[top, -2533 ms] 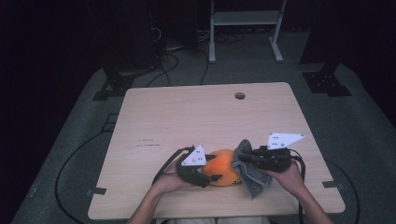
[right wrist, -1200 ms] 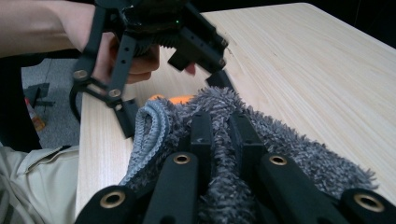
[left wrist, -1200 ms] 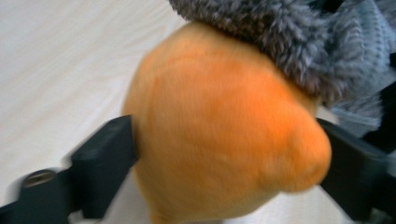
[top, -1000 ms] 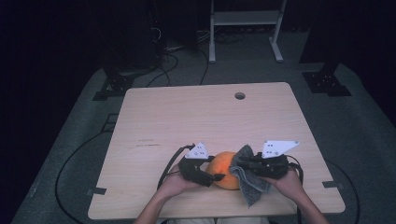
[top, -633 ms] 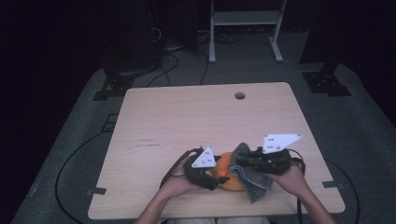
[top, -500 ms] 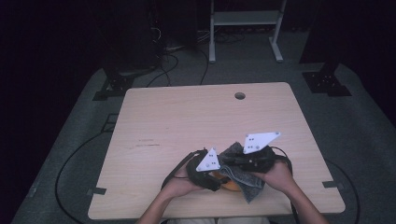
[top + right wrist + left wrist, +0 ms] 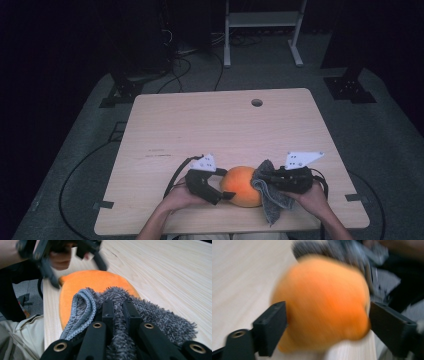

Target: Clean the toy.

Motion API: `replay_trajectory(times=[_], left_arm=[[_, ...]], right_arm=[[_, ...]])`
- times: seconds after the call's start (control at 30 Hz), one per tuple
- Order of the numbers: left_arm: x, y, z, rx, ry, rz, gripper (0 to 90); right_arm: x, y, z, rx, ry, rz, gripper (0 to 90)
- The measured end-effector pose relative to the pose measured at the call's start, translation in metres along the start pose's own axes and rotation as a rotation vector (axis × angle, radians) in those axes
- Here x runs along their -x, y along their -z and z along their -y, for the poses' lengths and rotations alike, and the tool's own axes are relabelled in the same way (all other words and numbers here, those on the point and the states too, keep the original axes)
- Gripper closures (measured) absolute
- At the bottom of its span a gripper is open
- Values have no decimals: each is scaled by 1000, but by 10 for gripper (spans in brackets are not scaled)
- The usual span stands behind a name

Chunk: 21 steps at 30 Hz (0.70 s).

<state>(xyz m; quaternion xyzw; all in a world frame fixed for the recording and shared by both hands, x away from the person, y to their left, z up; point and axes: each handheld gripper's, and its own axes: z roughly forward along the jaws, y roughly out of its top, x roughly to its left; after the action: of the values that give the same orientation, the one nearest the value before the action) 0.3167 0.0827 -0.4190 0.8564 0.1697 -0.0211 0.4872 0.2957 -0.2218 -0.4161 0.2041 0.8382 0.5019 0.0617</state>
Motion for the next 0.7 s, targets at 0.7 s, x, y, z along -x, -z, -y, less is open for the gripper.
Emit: replay_trajectory(times=[0.7], left_arm=[[-20, -13, -20, -120, -235, -161, 265]], right_arm=[[-7, -34, -50, 78, 165, 99, 810]])
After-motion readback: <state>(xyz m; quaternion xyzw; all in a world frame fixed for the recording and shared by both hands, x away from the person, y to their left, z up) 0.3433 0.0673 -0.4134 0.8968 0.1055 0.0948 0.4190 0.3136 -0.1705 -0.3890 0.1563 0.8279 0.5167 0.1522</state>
